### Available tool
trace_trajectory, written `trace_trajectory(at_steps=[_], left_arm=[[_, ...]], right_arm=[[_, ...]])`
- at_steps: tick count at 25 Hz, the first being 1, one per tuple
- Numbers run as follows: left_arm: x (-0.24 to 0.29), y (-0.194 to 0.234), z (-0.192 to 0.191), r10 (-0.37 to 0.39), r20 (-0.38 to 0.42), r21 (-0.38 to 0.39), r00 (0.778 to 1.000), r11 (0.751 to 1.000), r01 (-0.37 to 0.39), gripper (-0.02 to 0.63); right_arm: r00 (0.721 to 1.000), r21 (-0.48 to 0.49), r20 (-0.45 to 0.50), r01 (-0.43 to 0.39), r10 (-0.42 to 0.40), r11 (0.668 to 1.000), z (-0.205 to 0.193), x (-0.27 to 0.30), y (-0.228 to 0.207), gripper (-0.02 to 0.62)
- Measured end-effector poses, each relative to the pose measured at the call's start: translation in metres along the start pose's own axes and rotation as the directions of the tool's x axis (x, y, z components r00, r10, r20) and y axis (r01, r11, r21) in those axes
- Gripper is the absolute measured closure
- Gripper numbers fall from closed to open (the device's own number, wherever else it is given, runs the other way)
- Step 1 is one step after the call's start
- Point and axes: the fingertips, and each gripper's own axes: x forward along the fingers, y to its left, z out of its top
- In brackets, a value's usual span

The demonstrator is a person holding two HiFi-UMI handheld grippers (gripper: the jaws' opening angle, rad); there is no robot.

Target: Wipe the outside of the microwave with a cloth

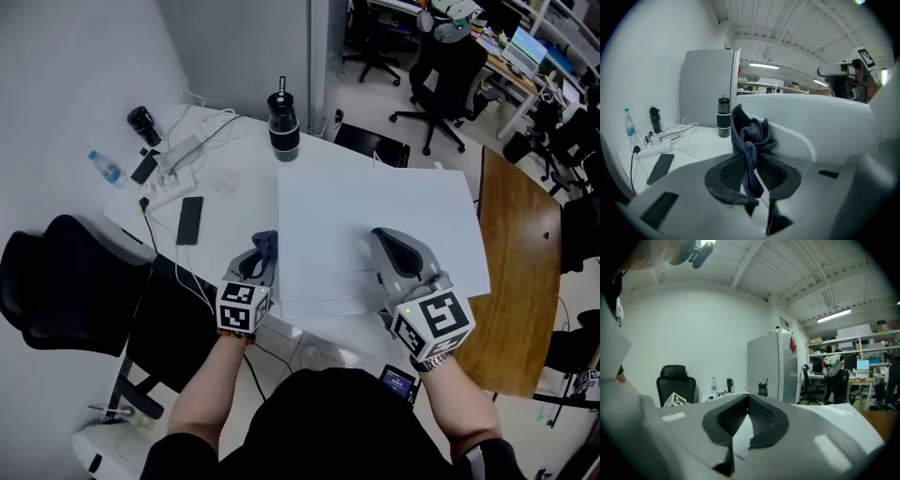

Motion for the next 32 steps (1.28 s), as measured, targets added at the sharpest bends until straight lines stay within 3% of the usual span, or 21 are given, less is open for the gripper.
trace_trajectory(at_steps=[19, 32], left_arm=[[0.061, 0.041, 0.025, 0.002, -0.015, -0.001, 1.0, 1.0, -0.002, 0.529], [0.076, 0.056, 0.045, 0.015, 0.003, -0.004, 1.0, 1.0, -0.015, 0.529]], right_arm=[[0.994, -0.006, -0.015, 0.106, -0.106, 0.994, 0.0, -0.001, -0.031, 0.594], [0.987, -0.031, -0.006, 0.161, -0.161, 0.986, 0.008, -0.02, -0.037, 0.594]])
